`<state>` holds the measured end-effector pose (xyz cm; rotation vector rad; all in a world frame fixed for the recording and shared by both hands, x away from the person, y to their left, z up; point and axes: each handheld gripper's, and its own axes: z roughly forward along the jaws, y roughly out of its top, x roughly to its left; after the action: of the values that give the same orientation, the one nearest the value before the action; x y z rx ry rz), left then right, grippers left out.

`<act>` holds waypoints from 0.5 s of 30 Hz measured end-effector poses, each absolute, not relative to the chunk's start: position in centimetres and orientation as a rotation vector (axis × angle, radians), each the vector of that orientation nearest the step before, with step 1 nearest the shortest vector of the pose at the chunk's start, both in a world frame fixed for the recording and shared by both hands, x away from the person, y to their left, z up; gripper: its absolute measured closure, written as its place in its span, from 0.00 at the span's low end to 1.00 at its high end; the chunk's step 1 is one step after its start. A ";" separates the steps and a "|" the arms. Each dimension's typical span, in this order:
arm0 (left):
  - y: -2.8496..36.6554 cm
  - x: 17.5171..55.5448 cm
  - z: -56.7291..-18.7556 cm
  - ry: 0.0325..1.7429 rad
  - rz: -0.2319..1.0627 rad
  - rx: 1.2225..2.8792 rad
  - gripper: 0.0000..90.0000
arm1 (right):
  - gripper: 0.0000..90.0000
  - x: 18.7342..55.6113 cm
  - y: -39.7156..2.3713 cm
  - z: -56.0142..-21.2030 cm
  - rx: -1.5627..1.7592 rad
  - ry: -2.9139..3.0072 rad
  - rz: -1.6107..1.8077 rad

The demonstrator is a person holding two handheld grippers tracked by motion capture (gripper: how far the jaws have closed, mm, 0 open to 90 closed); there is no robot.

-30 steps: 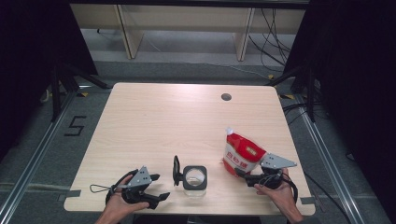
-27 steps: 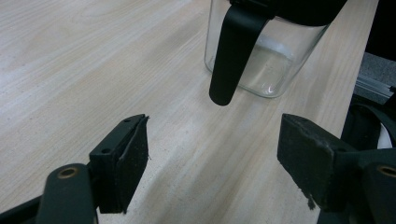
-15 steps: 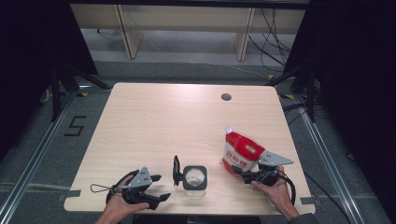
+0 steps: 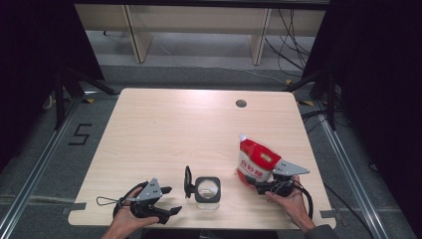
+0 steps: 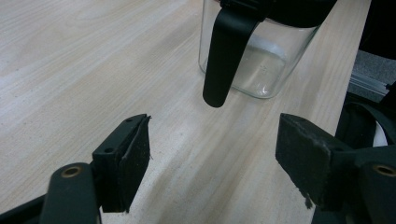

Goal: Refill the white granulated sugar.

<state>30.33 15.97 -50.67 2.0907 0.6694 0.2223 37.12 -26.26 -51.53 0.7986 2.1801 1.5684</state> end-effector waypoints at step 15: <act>15.9 30.3 -50.6 0.672 0.207 2.081 0.29 | 0.42 37.3 -25.6 -51.3 0.782 2.237 1.534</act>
<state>30.27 15.93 -50.62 2.0815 0.6720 0.2072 37.26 -25.64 -51.33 0.7821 2.2371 1.5345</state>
